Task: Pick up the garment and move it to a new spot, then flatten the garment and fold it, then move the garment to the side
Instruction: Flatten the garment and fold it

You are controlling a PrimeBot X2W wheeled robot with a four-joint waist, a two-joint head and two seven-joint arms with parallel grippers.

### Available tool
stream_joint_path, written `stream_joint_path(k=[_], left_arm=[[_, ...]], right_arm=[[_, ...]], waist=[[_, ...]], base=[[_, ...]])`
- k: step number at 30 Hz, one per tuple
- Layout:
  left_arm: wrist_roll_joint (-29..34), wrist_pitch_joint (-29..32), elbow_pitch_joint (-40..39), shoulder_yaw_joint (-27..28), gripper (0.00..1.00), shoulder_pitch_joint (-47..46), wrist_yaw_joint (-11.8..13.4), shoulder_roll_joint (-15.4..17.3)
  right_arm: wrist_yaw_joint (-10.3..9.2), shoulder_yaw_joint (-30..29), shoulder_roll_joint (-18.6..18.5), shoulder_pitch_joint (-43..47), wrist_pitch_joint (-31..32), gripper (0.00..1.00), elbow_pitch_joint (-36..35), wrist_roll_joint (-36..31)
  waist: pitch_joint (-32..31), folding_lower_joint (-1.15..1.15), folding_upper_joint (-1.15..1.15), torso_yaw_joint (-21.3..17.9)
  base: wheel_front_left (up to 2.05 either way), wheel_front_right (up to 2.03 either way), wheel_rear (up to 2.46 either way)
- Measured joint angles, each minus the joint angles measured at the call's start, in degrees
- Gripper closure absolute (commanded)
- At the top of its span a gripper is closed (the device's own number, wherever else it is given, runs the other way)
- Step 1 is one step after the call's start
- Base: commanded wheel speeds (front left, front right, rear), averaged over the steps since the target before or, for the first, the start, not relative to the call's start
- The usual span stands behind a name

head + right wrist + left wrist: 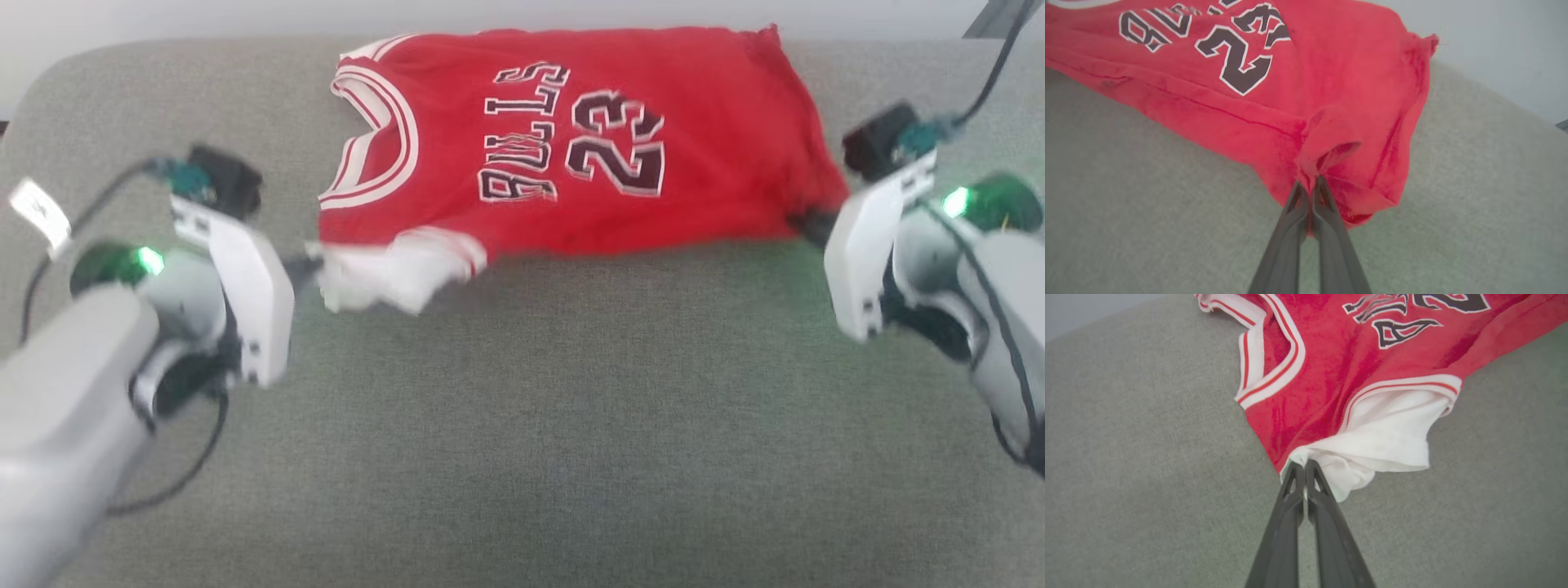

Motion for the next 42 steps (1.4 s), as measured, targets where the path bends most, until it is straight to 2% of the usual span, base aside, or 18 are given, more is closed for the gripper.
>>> stream_joint_path(k=[7,12,16,23,29,33,38,42], left_arm=[[-3.92,4.92,-15.94,-0.99,1.0,11.97,7.77,6.71],[-6.5,6.32,-24.36,-1.25,1.0,18.58,12.99,10.38],[-7.64,7.8,-29.39,-2.07,1.0,22.89,16.19,12.61],[-10.45,9.8,-35.08,-3.67,1.0,28.81,20.71,14.63],[-11.5,11.06,-37.66,-4.58,1.0,31.2,22.39,15.79],[-12.04,10.63,-39.05,-3.33,1.0,30.97,23.25,17.11],[-9.43,9.71,-40.36,-0.77,1.0,27.05,23.3,19.2],[-7.13,10.34,-40.0,0.71,1.0,22.31,21.97,20.48]], right_arm=[[0.0,-0.19,-6.37,10.5,5.38,1.0,-11.03,4.65],[0.0,-2.59,-9.8,17.31,7.98,1.0,-17.02,6.23],[0.0,-5.02,-11.85,22.52,9.78,1.0,-21.09,6.93],[-0.01,-8.34,-14.37,31.37,13.68,1.0,-28.17,7.73],[-0.01,-11.82,-15.05,37.46,16.13,1.0,-32.2,7.79],[-0.01,-15.36,-14.14,39.56,16.22,1.0,-33.79,6.89],[-0.01,-19.72,-11.91,39.79,15.61,1.0,-35.6,3.72],[-0.01,-22.41,-9.92,37.99,15.64,1.0,-36.41,1.2]], waist=[[-0.99,0.0,0.0,0.0],[-1.53,0.0,0.0,-0.11],[-2.05,0.0,0.0,-0.26],[-2.59,0.0,0.0,-0.55],[-2.89,0.0,0.0,-0.79],[-3.01,0.0,0.0,-1.19],[-3.11,0.0,0.0,-2.23],[-2.64,0.0,0.0,-3.15]], base=[[0.0,0.0,0.0],[0.0,0.0,0.0],[0.0,0.0,0.0],[0.0,0.0,0.0],[0.0,0.0,0.0],[0.0,0.0,0.0],[0.0,0.0,0.0],[0.0,0.0,0.0]])
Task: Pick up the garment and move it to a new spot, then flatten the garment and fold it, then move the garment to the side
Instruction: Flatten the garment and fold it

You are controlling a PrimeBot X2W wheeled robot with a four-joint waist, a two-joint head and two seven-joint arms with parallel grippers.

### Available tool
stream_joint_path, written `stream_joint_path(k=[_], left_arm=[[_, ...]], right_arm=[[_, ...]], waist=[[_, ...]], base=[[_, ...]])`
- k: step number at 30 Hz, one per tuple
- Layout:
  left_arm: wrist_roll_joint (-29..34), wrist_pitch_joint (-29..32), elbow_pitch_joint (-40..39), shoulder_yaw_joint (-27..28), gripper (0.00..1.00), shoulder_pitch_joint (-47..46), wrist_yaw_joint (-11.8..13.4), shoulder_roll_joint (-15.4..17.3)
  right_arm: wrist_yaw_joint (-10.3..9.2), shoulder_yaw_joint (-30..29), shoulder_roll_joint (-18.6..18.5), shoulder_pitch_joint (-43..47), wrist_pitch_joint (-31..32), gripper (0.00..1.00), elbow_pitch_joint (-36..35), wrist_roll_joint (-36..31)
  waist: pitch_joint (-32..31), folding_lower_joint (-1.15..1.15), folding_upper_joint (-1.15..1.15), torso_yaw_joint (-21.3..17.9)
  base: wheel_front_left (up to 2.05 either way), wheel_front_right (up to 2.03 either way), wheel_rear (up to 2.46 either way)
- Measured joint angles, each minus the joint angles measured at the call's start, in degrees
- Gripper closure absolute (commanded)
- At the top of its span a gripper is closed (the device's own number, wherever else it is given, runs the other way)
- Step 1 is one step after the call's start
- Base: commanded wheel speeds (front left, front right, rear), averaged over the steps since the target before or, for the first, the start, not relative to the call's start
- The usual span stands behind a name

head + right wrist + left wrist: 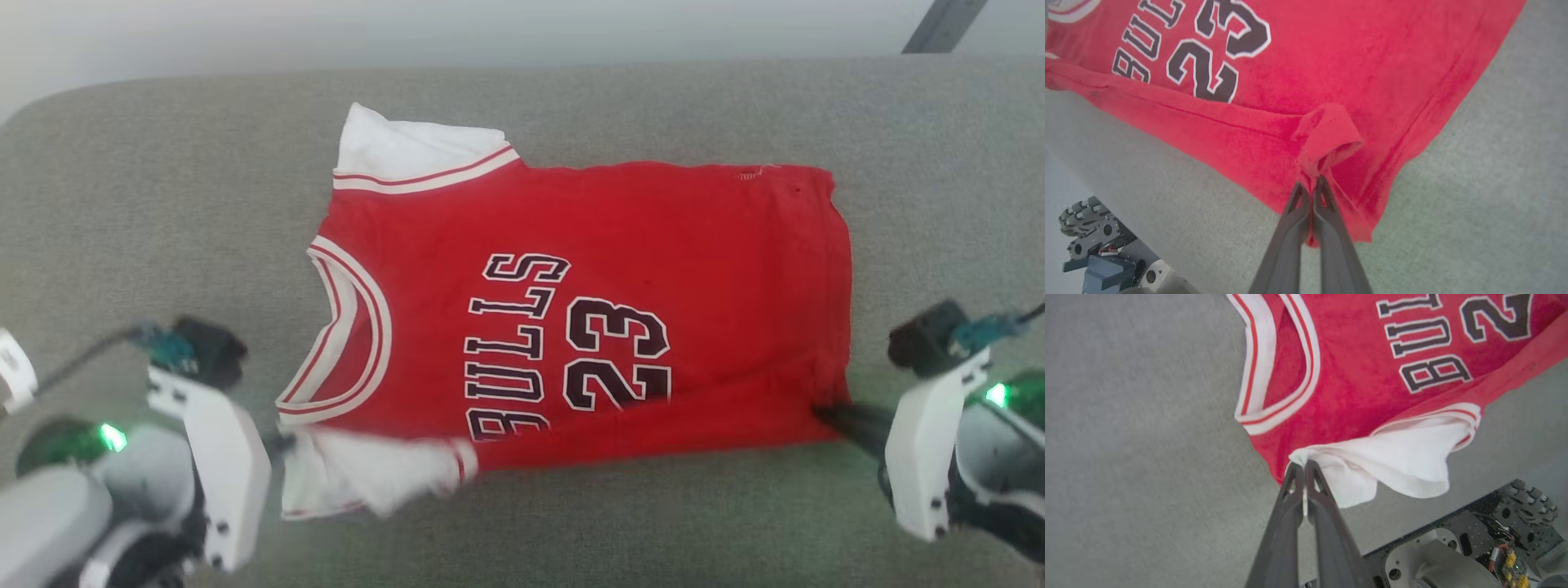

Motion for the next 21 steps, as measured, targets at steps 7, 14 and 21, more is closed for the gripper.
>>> stream_joint_path(k=[7,14,21], left_arm=[[4.05,1.89,6.55,1.6,1.0,-10.64,-5.31,-1.9],[8.0,2.4,18.46,0.59,1.0,-20.61,-11.63,-8.27],[9.4,2.21,31.41,-1.65,1.0,-26.09,-16.97,-14.92]], right_arm=[[0.0,-2.94,3.58,-6.97,-0.12,1.0,1.21,-4.67],[0.0,-2.22,7.16,-14.35,-0.79,1.0,6.86,-7.84],[0.0,1.01,10.66,-19.28,-1.65,1.0,13.78,-8.4]], waist=[[2.18,0.0,0.0,-1.34],[5.24,0.0,0.0,-2.31],[8.46,0.0,0.0,-3.09]], base=[[0.0,0.0,0.0],[0.0,0.0,0.0],[0.0,0.0,0.0]])
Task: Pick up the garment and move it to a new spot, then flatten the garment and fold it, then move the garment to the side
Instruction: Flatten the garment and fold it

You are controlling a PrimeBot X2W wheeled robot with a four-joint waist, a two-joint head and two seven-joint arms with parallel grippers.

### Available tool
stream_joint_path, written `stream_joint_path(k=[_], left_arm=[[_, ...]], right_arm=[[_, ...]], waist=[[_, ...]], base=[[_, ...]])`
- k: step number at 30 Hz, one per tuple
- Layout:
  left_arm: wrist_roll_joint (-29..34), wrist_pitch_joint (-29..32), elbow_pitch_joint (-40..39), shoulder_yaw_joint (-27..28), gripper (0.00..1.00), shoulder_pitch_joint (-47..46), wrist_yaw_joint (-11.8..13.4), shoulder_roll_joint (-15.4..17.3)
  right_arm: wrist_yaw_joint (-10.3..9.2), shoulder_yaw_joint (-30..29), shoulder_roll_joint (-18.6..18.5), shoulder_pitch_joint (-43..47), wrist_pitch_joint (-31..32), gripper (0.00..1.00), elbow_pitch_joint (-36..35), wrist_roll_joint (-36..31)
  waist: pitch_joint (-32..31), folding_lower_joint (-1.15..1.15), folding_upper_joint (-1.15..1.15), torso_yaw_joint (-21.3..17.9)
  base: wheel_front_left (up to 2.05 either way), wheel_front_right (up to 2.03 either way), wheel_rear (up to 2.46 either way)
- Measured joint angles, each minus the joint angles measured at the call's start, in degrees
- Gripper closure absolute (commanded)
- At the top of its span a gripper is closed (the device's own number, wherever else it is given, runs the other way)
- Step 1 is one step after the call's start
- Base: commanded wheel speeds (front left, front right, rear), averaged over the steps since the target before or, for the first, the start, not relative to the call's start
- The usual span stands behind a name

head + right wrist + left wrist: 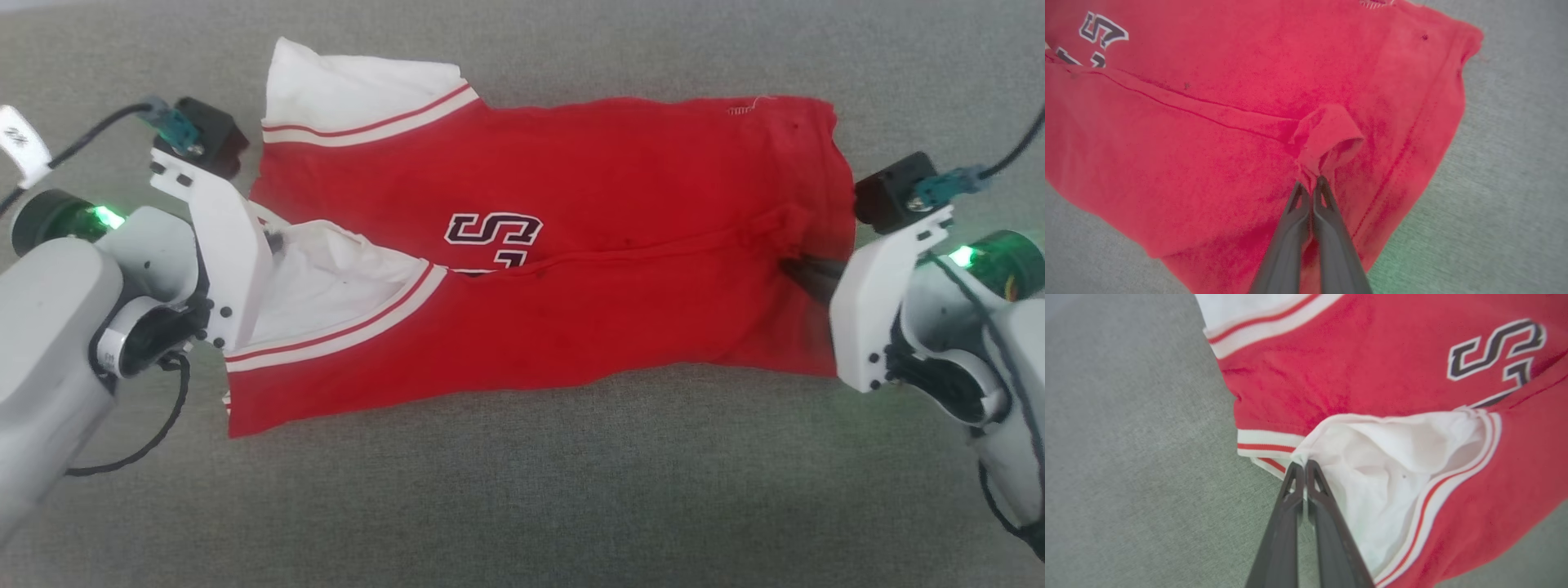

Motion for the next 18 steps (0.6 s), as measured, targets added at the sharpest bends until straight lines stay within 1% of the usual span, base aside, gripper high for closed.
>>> stream_joint_path(k=[4,10,11,12,13,14,15,18], left_arm=[[0.12,0.86,6.46,-1.65,1.0,-0.82,-2.35,-2.49],[-1.16,0.77,14.19,-1.33,1.0,-2.23,-3.89,-5.68],[-1.2,0.57,14.96,-1.16,1.0,-2.49,-3.97,-6.01],[-1.4,0.09,15.62,-0.89,0.72,-2.79,-3.97,-6.37],[-1.4,0.09,15.62,-0.89,0.4,-2.79,-3.97,-6.37],[-1.51,-0.36,16.1,-0.76,0.0,-3.04,-3.97,-6.61],[-1.65,-0.68,16.52,-0.36,0.0,-3.2,-3.88,-6.86],[-1.77,-0.64,15.85,-0.32,0.0,-3.29,-3.75,-6.81]], right_arm=[[-0.01,2.19,1.35,-2.2,-0.81,1.0,3.32,0.35],[0.02,3.19,2.52,-4.49,-0.8,1.0,7.53,1.38],[0.02,3.05,2.65,-4.73,-0.81,0.92,7.89,1.4],[0.02,2.82,2.81,-4.91,-0.81,0.78,8.33,1.44],[0.02,2.82,2.81,-4.91,-0.81,0.54,8.33,1.44],[0.02,2.79,2.81,-5.05,-0.8,0.02,8.76,1.48],[0.02,2.3,2.76,-5.11,-0.91,0.0,8.93,1.47],[0.01,0.92,2.08,-5.01,-1.86,0.0,8.44,1.35]], waist=[[1.14,0.0,0.0,-0.38],[1.55,0.0,0.0,-0.63],[1.46,0.0,0.0,-0.63],[1.34,0.0,0.0,-0.61],[1.34,0.0,0.0,-0.61],[1.17,0.0,0.0,-0.58],[0.77,0.0,0.0,-0.46],[0.02,0.0,0.0,0.08]], base=[[0.0,0.0,0.0],[0.0,0.0,0.0],[0.0,0.0,0.0],[0.0,0.0,0.0],[0.0,0.0,0.0],[0.0,0.0,0.0],[0.0,0.0,0.0],[0.0,0.0,0.0]])
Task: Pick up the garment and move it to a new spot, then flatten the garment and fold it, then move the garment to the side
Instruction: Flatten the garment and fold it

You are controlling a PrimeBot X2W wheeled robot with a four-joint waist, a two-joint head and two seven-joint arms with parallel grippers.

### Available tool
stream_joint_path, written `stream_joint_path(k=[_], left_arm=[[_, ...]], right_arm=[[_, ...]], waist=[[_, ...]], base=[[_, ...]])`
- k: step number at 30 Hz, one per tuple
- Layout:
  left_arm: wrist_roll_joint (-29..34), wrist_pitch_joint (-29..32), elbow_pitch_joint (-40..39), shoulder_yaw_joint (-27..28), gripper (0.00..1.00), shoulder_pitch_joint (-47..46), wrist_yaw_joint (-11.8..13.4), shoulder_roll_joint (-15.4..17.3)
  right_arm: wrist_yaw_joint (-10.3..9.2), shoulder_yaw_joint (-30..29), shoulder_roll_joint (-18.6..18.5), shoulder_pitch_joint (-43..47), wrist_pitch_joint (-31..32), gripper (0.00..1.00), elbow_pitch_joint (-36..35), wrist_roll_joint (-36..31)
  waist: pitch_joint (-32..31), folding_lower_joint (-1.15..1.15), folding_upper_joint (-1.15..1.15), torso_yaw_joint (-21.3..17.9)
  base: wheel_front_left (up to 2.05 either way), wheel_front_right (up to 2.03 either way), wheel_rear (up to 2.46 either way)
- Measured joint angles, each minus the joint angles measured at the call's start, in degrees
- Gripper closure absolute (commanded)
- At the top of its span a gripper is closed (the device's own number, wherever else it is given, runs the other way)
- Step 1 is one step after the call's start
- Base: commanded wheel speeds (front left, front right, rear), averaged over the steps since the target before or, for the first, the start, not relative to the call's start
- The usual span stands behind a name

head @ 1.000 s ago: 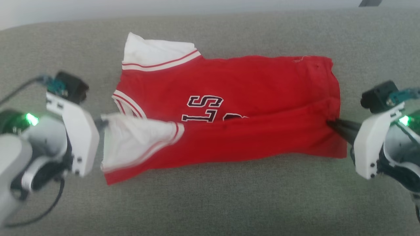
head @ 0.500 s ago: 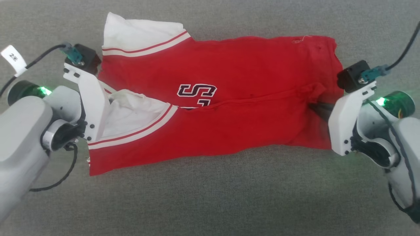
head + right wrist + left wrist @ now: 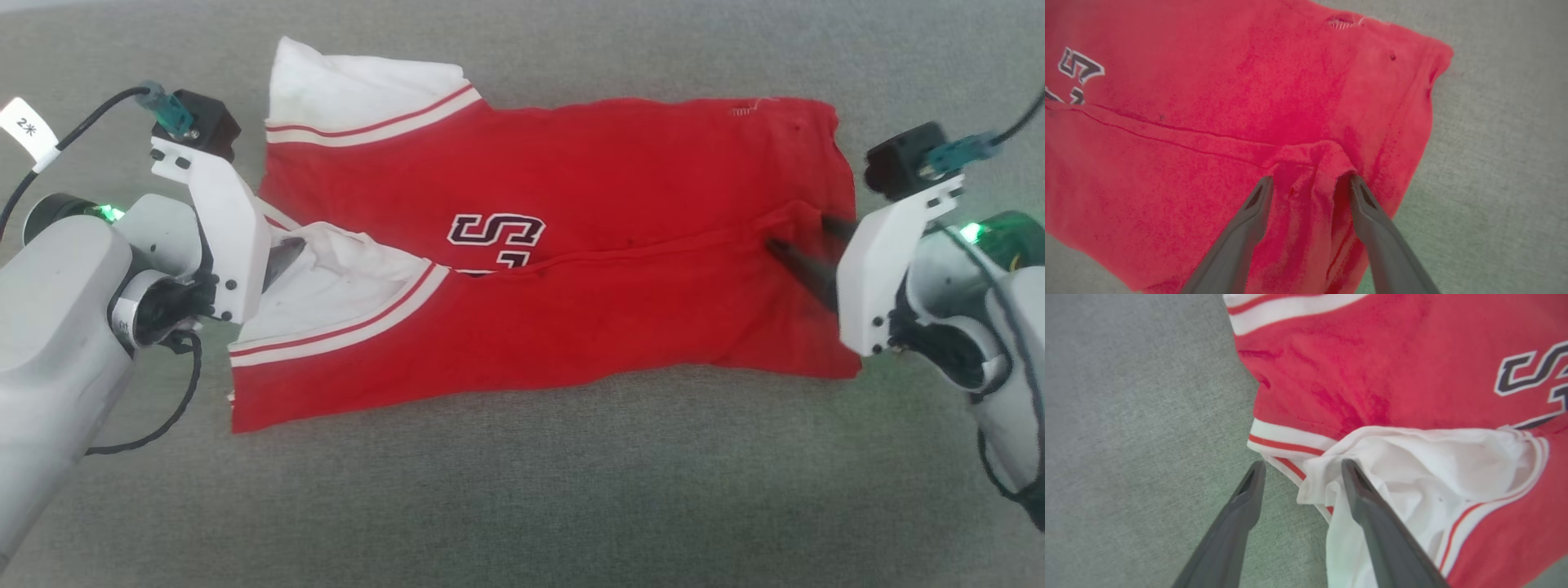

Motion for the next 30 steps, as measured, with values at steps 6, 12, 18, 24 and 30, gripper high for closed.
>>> stream_joint_path(k=[6,12,18,24,30], left_arm=[[-0.26,0.41,-5.45,0.24,0.0,0.48,1.83,1.57],[-0.53,1.71,-13.92,0.27,0.0,3.88,5.42,4.7],[-2.37,3.69,-23.03,0.4,0.0,8.83,10.65,7.79],[-3.96,4.95,-29.69,0.55,0.0,14.11,16.05,10.72],[-6.8,4.85,-30.87,1.82,0.0,18.56,20.48,12.15]], right_arm=[[-0.01,-5.54,-0.81,2.57,-4.12,0.0,-3.13,-2.24],[-0.01,-12.88,0.23,6.67,-9.35,0.0,-7.72,-7.75],[-0.02,-22.4,4.09,10.03,-17.06,0.0,-13.02,-15.21],[-0.02,-30.61,9.42,13.54,-21.57,0.0,-18.38,-22.19],[-0.03,-34.0,15.18,17.44,-21.85,0.0,-23.57,-26.71]], waist=[[-1.72,0.0,0.0,1.61],[-3.08,0.0,0.0,3.28],[-3.8,0.0,0.0,4.3],[-3.84,0.0,0.0,3.8],[-3.43,0.0,0.0,2.01]], base=[[0.0,0.0,0.0],[0.0,0.0,0.0],[0.0,0.0,0.0],[0.0,0.0,0.0],[0.0,0.0,0.0]])
